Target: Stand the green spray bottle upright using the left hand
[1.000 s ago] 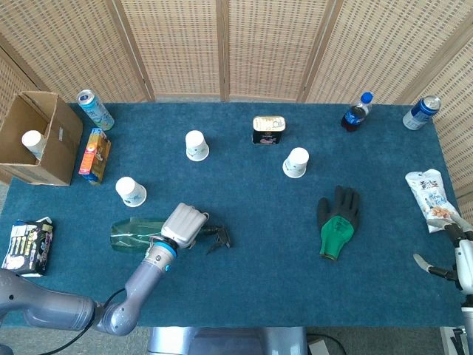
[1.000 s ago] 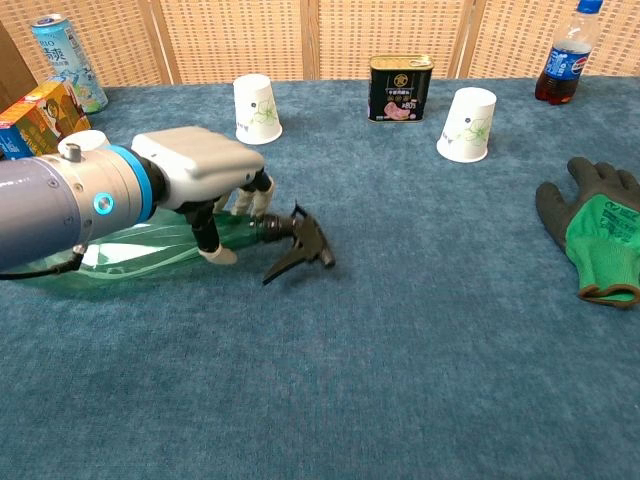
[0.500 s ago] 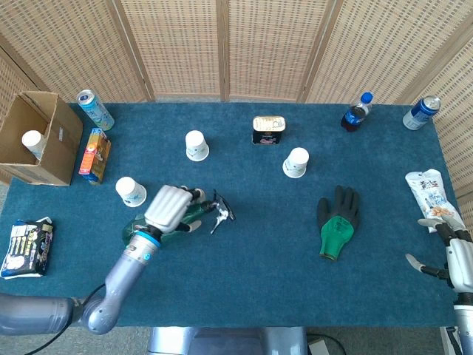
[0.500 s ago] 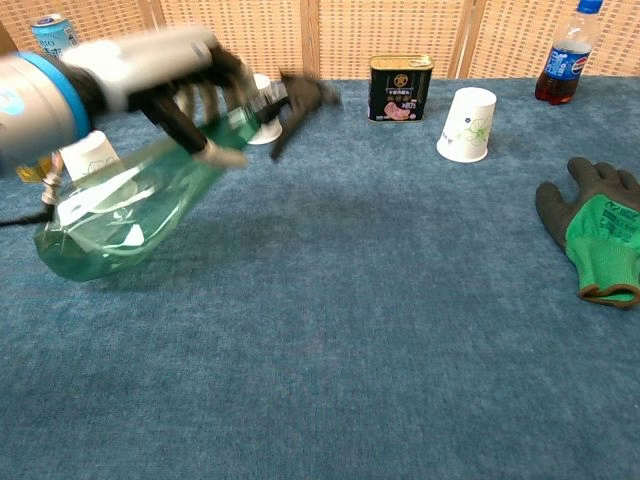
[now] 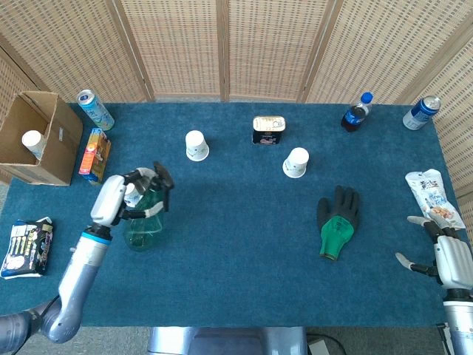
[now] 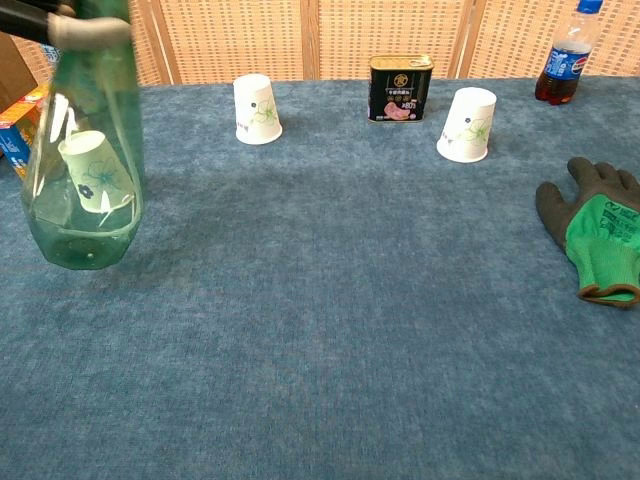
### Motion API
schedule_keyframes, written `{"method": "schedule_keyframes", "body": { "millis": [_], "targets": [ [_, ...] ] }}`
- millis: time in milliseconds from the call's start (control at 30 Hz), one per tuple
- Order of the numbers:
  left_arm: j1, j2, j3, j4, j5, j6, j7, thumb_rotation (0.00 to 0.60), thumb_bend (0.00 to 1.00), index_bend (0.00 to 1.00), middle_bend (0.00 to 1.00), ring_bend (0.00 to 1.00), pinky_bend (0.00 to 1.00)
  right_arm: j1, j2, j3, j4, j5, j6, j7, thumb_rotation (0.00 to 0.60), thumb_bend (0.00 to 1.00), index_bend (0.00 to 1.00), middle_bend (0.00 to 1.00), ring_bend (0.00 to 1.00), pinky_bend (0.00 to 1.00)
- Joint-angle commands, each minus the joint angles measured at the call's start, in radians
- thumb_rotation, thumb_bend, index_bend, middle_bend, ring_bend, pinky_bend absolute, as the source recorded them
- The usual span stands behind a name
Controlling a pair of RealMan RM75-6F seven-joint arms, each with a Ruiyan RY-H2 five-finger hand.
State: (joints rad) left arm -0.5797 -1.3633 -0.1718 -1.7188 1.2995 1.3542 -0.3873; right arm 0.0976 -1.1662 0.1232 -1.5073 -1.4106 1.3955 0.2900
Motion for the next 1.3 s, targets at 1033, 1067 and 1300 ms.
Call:
{"method": "schedule_keyframes", "body": {
  "millis": [1033, 1067, 1300],
  "targets": [
    [0.087, -0.311, 0.038, 0.509, 0.315, 0.215, -0.477, 0.600, 0.33, 0.54, 0.51, 0.52, 0.53, 0.006, 0.012, 0.007, -0.043, 0.036, -0.018, -0.025, 0.600, 0.19, 0.23, 0.29, 0.12, 0.16],
    [0.091, -0.316, 0.042, 0.515, 0.315, 0.217, -0.482, 0.600, 0.33, 0.54, 0.51, 0.52, 0.53, 0.006, 0.013, 0.007, -0.044, 0.036, -0.019, -0.025, 0.600, 0.19, 0.23, 0.29, 0.12, 0.16],
    [0.107, -0.338, 0.052, 0.548, 0.307, 0.222, -0.509, 0.600, 0.33, 0.53, 0.50, 0.51, 0.52, 0.007, 0.015, 0.005, -0.049, 0.036, -0.022, -0.022, 0.600, 0.19, 0.23, 0.29, 0.12, 0.16]
  ]
}}
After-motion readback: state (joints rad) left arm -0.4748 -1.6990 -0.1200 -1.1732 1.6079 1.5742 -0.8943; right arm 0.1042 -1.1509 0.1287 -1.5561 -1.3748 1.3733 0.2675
